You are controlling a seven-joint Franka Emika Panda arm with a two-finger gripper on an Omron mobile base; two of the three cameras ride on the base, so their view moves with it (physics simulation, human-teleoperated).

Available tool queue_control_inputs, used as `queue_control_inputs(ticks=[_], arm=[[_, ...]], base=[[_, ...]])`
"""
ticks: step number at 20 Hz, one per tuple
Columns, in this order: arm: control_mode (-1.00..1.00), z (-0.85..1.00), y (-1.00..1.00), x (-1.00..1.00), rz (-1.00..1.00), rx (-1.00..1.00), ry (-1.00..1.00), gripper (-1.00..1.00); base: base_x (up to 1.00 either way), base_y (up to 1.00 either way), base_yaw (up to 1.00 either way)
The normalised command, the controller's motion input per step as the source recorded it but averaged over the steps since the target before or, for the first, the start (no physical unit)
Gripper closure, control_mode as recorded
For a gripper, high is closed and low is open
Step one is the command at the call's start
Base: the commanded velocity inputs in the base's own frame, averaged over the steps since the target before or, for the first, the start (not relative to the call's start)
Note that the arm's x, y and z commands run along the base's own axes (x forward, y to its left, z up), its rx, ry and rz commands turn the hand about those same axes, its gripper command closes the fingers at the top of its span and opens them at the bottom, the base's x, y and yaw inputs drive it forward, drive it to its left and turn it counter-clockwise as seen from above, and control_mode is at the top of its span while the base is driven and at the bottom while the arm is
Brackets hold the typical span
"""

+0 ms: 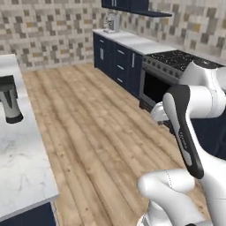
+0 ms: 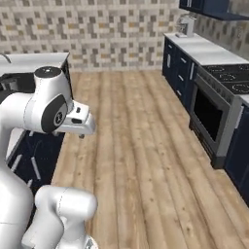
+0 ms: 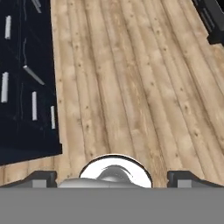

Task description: Navigate to the coffee machine.

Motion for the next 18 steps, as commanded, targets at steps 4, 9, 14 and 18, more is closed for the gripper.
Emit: queue_control_inputs(ticks=[4,9,14,18], arm=[[1.0,0.0,0.0,0.0,0.0,0.0,0.0,-1.0],[1.0,0.0,0.0,0.0,0.0,0.0,0.0,-1.0],[1.0,0.0,0.0,0.0,0.0,0.0,0.0,-1.0],[1.0,0.0,0.0,0.0,0.0,0.0,0.0,-1.0]], base=[[1.0,-1.0,0.31],[1.0,-0.56,0.14],[1.0,-0.08,0.0],[1.0,0.08,0.0]])
